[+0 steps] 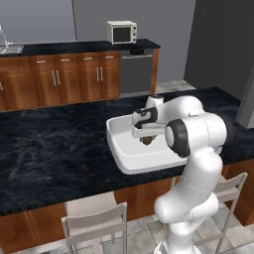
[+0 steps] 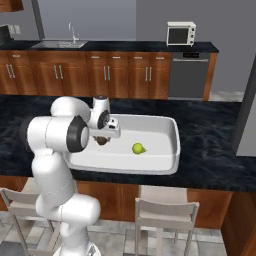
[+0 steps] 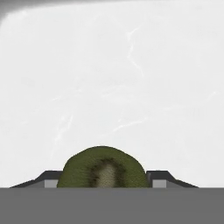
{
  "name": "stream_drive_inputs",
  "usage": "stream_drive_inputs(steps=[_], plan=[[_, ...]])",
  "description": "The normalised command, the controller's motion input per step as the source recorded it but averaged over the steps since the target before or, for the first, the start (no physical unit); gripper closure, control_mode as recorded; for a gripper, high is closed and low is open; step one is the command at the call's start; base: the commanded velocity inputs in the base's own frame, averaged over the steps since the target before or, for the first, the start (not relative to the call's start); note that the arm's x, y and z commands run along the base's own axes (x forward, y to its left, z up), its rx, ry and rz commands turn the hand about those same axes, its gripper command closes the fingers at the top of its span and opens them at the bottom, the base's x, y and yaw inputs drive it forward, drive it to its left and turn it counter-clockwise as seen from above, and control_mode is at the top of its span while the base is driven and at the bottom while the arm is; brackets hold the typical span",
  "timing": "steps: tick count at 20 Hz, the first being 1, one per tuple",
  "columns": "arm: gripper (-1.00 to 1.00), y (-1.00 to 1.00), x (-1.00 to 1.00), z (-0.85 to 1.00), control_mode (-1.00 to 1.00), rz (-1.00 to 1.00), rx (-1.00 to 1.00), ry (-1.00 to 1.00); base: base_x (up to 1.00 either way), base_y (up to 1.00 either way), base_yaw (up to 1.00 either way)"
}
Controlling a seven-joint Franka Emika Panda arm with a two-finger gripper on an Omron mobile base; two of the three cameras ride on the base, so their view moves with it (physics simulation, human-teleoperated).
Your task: Place the cold items (kiwi and pear) from the fridge in one tupperware on the dining counter. Place the warm items (hot dog and kebab skewer) in the stove area in another tupperware.
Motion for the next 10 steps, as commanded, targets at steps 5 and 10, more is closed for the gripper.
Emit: stream_drive_inputs(steps=[5,10], plan=[[1.0,0.03,0.28,-0.45,-1.0,0.0,0.0,-0.01,0.0,0.0,0.0],[-1.0,0.02,0.24,-0.45,-1.0,0.0,0.0,-0.02,0.0,0.0,0.0]])
